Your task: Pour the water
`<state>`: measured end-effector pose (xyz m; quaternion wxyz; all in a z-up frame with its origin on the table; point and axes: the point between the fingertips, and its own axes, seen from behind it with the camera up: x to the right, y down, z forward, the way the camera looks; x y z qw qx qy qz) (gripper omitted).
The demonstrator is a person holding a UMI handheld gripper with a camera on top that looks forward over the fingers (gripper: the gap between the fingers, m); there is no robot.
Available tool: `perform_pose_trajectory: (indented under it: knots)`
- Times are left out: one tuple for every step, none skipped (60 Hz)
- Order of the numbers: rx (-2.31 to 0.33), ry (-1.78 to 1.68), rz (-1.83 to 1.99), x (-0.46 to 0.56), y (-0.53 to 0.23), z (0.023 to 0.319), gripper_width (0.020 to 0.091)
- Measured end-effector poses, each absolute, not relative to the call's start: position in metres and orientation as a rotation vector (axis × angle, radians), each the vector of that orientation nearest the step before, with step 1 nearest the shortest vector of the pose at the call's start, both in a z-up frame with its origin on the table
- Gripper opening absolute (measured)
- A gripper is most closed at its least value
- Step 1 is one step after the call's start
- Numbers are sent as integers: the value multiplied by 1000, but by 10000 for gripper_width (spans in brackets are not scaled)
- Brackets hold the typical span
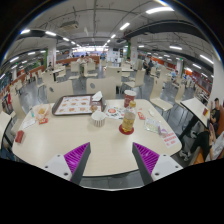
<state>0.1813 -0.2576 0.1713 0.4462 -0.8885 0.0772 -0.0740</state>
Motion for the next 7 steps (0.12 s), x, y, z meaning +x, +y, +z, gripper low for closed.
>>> perform_pose_trajectory:
  knots:
    - [-2201,186,-187,181,-258,172,853]
    - [-2199,180,-190,181,-257,170,850]
    - [-2197,175,-190,180,-257,172,850]
    - [-2194,170,-190,179,-258,172,851]
    - [-2193,166,-192,179,-258,173,849]
    - [-2192,162,-195,178,-258,173,852]
    - [-2195,159,-198,177,-258,174,851]
